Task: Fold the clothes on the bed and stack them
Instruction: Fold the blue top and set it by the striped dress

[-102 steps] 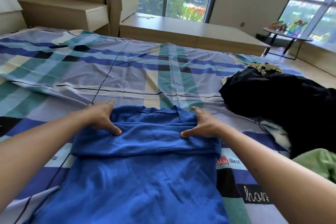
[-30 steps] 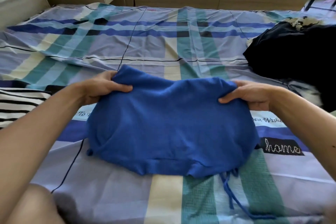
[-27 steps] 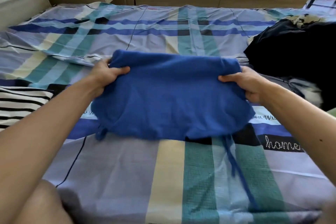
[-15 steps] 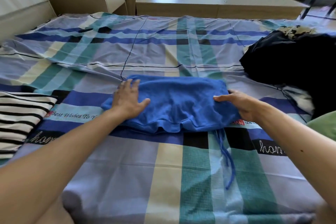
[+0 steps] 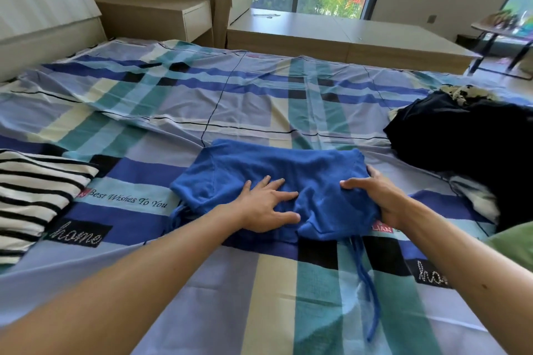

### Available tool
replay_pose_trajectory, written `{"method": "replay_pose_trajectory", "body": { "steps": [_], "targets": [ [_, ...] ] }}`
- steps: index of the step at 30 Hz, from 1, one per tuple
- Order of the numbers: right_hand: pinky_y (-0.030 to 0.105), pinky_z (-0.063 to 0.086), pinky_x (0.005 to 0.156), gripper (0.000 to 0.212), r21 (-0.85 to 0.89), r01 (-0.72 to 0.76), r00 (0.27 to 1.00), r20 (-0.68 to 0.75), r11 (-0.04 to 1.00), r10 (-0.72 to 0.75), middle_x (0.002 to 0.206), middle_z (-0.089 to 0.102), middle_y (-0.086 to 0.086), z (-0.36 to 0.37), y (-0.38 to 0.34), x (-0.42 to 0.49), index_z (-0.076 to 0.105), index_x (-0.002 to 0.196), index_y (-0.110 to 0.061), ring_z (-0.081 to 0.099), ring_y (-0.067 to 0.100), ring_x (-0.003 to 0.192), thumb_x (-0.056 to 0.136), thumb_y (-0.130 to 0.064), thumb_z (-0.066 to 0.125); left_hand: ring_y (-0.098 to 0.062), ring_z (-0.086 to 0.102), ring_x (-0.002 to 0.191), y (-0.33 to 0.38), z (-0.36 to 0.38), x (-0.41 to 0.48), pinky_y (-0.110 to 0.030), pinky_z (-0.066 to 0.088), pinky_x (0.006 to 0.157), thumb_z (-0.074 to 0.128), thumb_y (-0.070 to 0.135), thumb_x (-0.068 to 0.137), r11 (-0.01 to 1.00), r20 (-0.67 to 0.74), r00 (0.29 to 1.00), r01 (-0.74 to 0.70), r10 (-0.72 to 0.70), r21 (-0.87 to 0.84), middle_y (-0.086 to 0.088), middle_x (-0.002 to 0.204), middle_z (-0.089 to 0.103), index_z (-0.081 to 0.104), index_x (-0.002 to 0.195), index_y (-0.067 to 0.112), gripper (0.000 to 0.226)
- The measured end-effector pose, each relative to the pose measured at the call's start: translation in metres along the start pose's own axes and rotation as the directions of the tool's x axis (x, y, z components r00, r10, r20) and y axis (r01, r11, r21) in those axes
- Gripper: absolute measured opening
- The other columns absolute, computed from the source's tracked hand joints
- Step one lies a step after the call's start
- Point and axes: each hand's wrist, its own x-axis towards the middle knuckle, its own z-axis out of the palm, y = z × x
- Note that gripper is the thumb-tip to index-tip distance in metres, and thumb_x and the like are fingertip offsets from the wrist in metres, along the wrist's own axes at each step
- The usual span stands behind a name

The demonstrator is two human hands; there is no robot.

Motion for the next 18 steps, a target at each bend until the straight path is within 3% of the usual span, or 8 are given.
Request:
{"method": "replay_pose_trajectory", "body": {
  "steps": [1,3,5,8,10,12,14,18],
  "targets": [
    [0.041,0.060,0.072,0.067,-0.029,0.022,1.000,-0.005,0.999,-0.022,0.107,0.075,0.013,0.005,-0.010,0.000,0.058,0.126,-0.018,0.074,0.031,0.090,0.065,-0.007,0.083,-0.021,0.023,0.151,0.001,-0.009,0.000,-0.046,0.018,0.121,0.047,0.063,0.095,0.989,-0.026,1.000,0.002,-0.006,-0.146,0.002,0.160,0.032,0.047,0.145,0.040,0.055],
    [0.034,0.060,0.065,0.059,-0.123,0.072,0.997,-0.006,0.990,-0.073,0.102,0.075,0.011,0.023,-0.036,-0.001,0.058,0.127,-0.016,0.074,0.026,0.083,0.074,-0.002,0.079,-0.020,0.057,0.121,0.002,-0.027,-0.001,-0.030,0.043,0.097,0.047,0.053,0.100,0.886,-0.101,0.993,0.008,-0.062,-0.464,-0.003,0.126,0.063,0.066,0.123,0.028,0.039],
    [0.030,0.060,0.064,0.061,-0.273,0.144,0.989,0.023,0.951,-0.144,0.110,0.071,0.010,0.050,-0.067,-0.007,0.053,0.132,-0.017,0.071,0.021,0.085,0.079,-0.002,0.077,-0.023,0.062,0.099,0.001,-0.047,-0.004,-0.030,0.044,0.078,0.041,0.052,0.102,0.683,-0.137,0.978,0.009,-0.159,-0.730,-0.005,0.108,0.065,0.063,0.112,0.023,0.038],
    [0.027,0.061,0.069,0.077,-0.348,0.263,0.956,0.219,0.900,-0.195,0.121,0.063,0.001,0.099,-0.107,-0.021,0.035,0.149,-0.029,0.067,0.012,0.088,0.086,-0.010,0.075,-0.025,0.069,0.093,-0.021,-0.071,-0.009,-0.038,0.050,0.084,0.031,0.064,0.100,0.382,-0.134,0.941,-0.004,-0.312,-0.924,-0.005,0.110,0.070,0.061,0.120,0.018,0.058],
    [0.035,0.062,0.077,0.086,-0.277,0.228,0.929,0.349,0.933,-0.124,0.127,0.064,0.003,0.126,-0.119,-0.027,0.024,0.155,-0.035,0.072,0.018,0.092,0.088,-0.015,0.074,-0.027,0.072,0.088,-0.050,-0.079,-0.011,-0.044,0.053,0.088,0.026,0.074,0.095,0.219,-0.115,0.924,-0.035,-0.364,-0.975,-0.006,0.103,0.074,0.063,0.115,0.020,0.069],
    [0.044,0.059,0.089,0.080,-0.248,0.195,0.910,0.407,0.949,-0.081,0.129,0.064,0.010,0.141,-0.117,-0.028,0.026,0.155,-0.032,0.072,0.028,0.102,0.090,-0.017,0.071,-0.030,0.070,0.101,-0.082,-0.077,-0.014,-0.044,0.052,0.093,0.028,0.084,0.087,0.105,-0.056,0.932,-0.020,-0.357,-0.994,-0.012,0.115,0.072,0.068,0.119,0.020,0.081],
    [0.042,0.057,0.087,0.060,-0.285,0.208,0.921,0.378,0.936,-0.090,0.121,0.065,0.014,0.148,-0.105,-0.023,0.039,0.149,-0.016,0.068,0.031,0.104,0.095,-0.015,0.065,-0.032,0.065,0.109,-0.107,-0.069,-0.019,-0.044,0.047,0.097,0.045,0.091,0.074,0.089,0.039,0.930,0.077,-0.366,-0.993,-0.018,0.124,0.066,0.070,0.123,0.018,0.091],
    [0.031,0.044,0.072,0.041,-0.551,0.220,0.961,0.266,0.805,-0.080,0.102,0.059,0.013,0.150,-0.067,-0.007,0.055,0.134,-0.004,0.054,0.024,0.090,0.094,-0.010,0.064,-0.034,0.072,0.098,-0.126,-0.061,-0.027,-0.050,0.057,0.091,0.084,0.076,0.042,0.249,0.093,0.857,0.248,-0.507,-0.936,-0.013,0.110,0.074,0.067,0.123,0.012,0.104]
  ]
}}
